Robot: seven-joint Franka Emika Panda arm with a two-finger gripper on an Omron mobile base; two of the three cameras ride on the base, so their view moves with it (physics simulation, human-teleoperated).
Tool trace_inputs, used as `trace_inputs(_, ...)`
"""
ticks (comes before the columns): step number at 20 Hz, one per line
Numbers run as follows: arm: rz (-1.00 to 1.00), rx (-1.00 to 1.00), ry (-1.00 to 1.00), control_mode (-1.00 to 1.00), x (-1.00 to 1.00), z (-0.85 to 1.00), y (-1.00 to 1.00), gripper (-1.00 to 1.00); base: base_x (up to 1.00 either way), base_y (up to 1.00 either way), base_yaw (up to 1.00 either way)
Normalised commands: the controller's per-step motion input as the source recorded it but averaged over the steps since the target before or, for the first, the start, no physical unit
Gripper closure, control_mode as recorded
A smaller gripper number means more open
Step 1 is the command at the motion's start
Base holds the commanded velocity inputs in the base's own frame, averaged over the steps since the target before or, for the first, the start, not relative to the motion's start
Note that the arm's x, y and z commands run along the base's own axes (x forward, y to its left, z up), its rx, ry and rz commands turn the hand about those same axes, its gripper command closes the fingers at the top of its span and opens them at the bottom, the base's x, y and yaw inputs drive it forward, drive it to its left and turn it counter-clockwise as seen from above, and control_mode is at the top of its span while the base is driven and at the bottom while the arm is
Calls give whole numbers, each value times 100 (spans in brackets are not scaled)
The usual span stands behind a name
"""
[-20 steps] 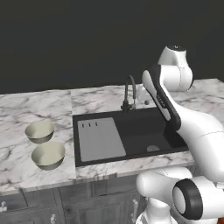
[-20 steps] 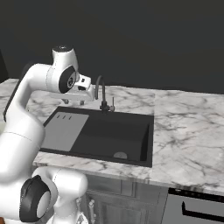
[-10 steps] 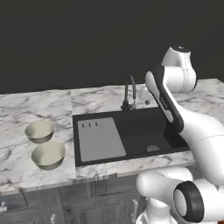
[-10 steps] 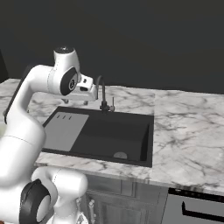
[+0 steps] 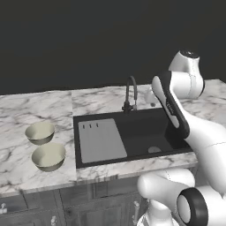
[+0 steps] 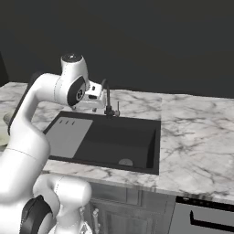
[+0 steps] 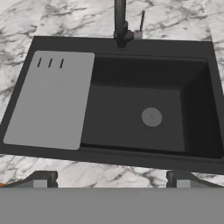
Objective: Rinse each bowl for a few seconds and place them down in the sink or on the counter.
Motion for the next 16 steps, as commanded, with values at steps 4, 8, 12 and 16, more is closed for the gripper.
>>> trace_inputs(4, 0, 1, -2, -100, -3, -5, -22, -100, 0, 0, 0)
trace_inputs(8, 1, 0, -6, -100, -6, -8, -22, -100, 0, 0, 0)
trace_inputs(12, 1, 1, -4, -100, -1, -11, -24, -100, 0, 0, 0)
trace_inputs(16, 0, 1, -4, -100, -2, -12, -24, -100, 0, 0, 0)
